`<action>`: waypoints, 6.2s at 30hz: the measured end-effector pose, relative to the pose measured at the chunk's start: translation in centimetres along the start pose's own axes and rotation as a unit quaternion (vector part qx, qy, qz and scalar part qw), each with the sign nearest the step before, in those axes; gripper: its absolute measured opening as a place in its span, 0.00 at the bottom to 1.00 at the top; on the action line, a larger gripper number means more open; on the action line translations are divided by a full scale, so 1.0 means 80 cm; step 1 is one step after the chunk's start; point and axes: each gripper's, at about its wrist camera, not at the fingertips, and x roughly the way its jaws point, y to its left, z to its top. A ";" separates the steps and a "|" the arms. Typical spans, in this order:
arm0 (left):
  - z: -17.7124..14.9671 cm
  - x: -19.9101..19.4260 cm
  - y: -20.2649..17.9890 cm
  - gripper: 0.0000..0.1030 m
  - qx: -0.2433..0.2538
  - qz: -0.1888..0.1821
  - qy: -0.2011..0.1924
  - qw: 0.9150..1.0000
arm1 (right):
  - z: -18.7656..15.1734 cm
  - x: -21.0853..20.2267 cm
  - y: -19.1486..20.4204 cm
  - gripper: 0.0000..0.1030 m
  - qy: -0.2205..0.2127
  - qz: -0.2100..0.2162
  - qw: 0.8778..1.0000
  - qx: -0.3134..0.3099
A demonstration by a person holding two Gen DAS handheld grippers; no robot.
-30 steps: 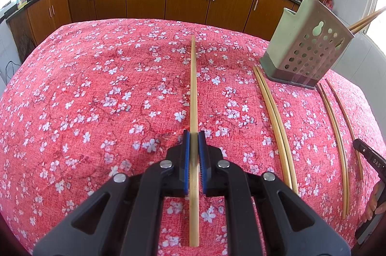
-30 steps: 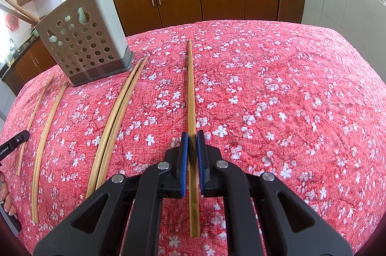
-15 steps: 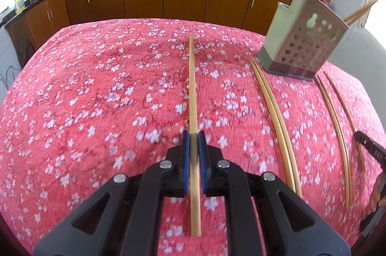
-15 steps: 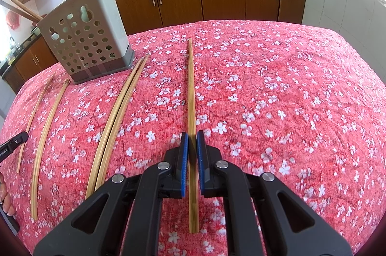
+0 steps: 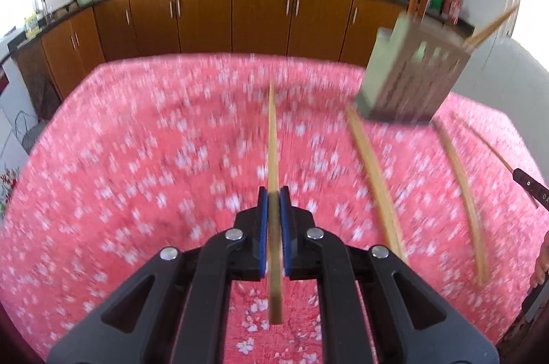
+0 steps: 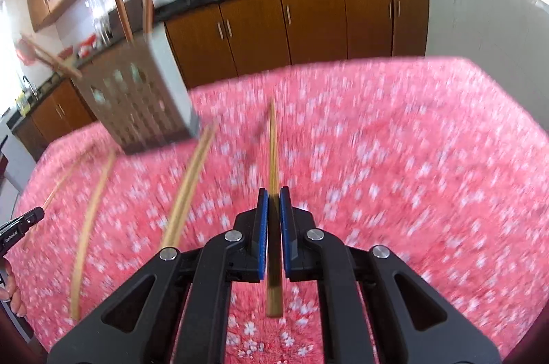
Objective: Organize utensils
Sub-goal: 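Lift the right tool's chopstick upright over the holder while the left tool does likewise, then open the right tool to drop its chopstick in the holder while the left tool opens too, then lower the right tool and grasp a wooden chopstick while the left tool grasps one too, then hold the grasped chopsticks on the cloth with both tools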
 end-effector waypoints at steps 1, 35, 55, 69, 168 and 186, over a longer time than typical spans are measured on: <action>0.007 -0.007 0.001 0.09 -0.001 -0.001 -0.009 1.000 | 0.009 -0.012 0.004 0.08 -0.017 -0.001 1.000 -0.004; 0.183 -0.199 -0.114 0.08 0.018 -0.130 -0.216 0.968 | 0.183 -0.176 0.101 0.08 -0.267 0.138 0.953 -0.025; 0.216 -0.076 -0.127 0.14 -0.022 -0.110 -0.186 0.976 | 0.181 -0.079 0.133 0.15 -0.216 0.105 0.970 -0.048; 0.138 -0.128 -0.052 0.31 -0.039 -0.050 -0.201 0.978 | 0.129 -0.107 0.055 0.25 -0.178 0.059 0.982 -0.013; -0.004 0.089 -0.009 0.11 -0.012 -0.006 0.044 0.999 | -0.021 0.079 0.011 0.08 0.070 -0.013 0.997 -0.025; -0.004 0.089 -0.008 0.11 -0.013 -0.006 0.044 0.999 | -0.021 0.079 0.010 0.08 0.070 -0.014 0.997 -0.024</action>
